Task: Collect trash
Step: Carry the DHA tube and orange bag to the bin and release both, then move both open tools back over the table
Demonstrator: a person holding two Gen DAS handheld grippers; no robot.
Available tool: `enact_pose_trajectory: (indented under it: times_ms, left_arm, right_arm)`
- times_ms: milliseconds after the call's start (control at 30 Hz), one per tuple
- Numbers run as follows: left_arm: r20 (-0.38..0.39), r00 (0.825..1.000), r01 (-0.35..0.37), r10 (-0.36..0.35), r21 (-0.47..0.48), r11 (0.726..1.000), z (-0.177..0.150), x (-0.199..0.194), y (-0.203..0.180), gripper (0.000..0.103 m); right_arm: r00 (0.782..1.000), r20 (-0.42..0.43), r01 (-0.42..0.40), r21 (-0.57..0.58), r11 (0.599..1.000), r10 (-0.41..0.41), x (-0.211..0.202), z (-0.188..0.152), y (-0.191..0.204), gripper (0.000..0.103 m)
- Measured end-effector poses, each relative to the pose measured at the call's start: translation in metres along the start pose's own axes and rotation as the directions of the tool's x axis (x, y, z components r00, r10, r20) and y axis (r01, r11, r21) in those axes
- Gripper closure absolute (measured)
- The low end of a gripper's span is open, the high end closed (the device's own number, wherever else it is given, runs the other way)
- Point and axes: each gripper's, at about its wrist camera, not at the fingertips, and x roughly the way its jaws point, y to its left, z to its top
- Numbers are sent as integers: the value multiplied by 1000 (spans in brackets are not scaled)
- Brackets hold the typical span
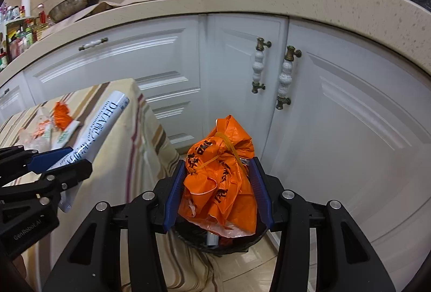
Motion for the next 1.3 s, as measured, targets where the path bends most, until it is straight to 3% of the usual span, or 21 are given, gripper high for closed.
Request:
enact_pose_trajectory:
  times_ms: [300,400,600,900,1300]
  left_arm:
    - [-30,999,15,-14,37,999,34,48,-22,73]
    - [-42,999,3,-1,44,999,40,63,-26,62]
    - [-58,998,11,-10,19,1000,40,73,-21,56]
    - [-19,1000,4,-5,-52,999,41,52,4,55]
    - [21,996,-84,89,-164,983,17,0,70,54]
  right_arm:
    - [1000,-7,28,25,999,-28,33,13,-25,55]
    - [999,-7,42,35,999,-42,46,15,-32,39]
    - [998,-31,58,59,997,-57,62,12,-39,39]
    - [999,-35,29,52,998,-27,62,14,-23,39]
    - [995,4,-101,0,995,101,37,29,41,39]
